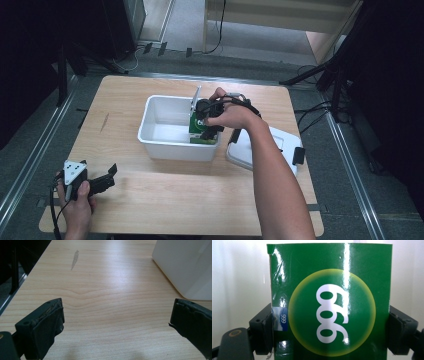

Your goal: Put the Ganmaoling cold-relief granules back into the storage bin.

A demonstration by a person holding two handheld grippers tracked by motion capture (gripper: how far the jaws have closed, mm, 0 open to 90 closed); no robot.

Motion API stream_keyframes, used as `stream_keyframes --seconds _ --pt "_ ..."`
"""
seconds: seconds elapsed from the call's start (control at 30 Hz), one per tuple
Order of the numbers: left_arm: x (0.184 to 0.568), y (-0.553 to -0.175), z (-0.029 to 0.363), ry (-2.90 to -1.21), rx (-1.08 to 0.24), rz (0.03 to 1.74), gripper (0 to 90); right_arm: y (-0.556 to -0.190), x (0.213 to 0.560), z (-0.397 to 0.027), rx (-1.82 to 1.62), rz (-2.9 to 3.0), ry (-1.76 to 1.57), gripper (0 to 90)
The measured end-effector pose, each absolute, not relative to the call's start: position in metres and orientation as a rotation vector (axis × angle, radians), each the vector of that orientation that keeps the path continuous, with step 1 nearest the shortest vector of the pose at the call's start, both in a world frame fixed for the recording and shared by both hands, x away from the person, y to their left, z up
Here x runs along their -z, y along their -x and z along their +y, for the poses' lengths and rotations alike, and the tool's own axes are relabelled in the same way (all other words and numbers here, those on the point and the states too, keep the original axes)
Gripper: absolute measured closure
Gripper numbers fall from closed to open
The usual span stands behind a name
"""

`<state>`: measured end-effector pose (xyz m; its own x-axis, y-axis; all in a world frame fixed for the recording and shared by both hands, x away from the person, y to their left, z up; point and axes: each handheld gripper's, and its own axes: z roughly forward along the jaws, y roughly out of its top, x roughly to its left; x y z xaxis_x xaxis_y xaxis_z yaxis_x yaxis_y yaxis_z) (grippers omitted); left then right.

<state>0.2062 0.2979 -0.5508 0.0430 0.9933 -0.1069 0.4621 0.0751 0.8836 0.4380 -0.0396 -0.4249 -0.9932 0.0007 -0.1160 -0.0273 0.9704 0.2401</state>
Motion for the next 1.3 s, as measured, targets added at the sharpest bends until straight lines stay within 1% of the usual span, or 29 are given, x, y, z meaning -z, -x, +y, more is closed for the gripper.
stream_keyframes --seconds 0.77,0.87,0.9,1.07,1.27,1.3 --pt "0.551 -0.206 0.298 -1.502 -0.821 1.541 0.0 -0.442 0.440 -0.034 -0.199 3.060 -0.035 14.5" --pt "0.551 -0.206 0.298 -1.502 -0.820 1.541 0.0 -0.442 0.440 -0.033 -0.197 3.054 -0.036 13.1" --pt "0.551 -0.206 0.298 -1.502 -0.820 1.540 0.0 -0.442 0.439 -0.034 -0.191 3.034 -0.045 15.1" --pt "0.551 -0.206 0.298 -1.502 -0.820 1.540 0.0 -0.443 0.436 -0.036 -0.224 3.030 -0.044 14.5" --pt "0.551 -0.207 0.298 -1.505 -0.822 1.539 0.0 -0.439 0.421 -0.043 -0.286 3.007 -0.099 11.9" --pt "0.551 -0.206 0.298 -1.505 -0.822 1.540 0.0 -0.438 0.416 -0.046 -0.308 3.003 -0.129 5.7"
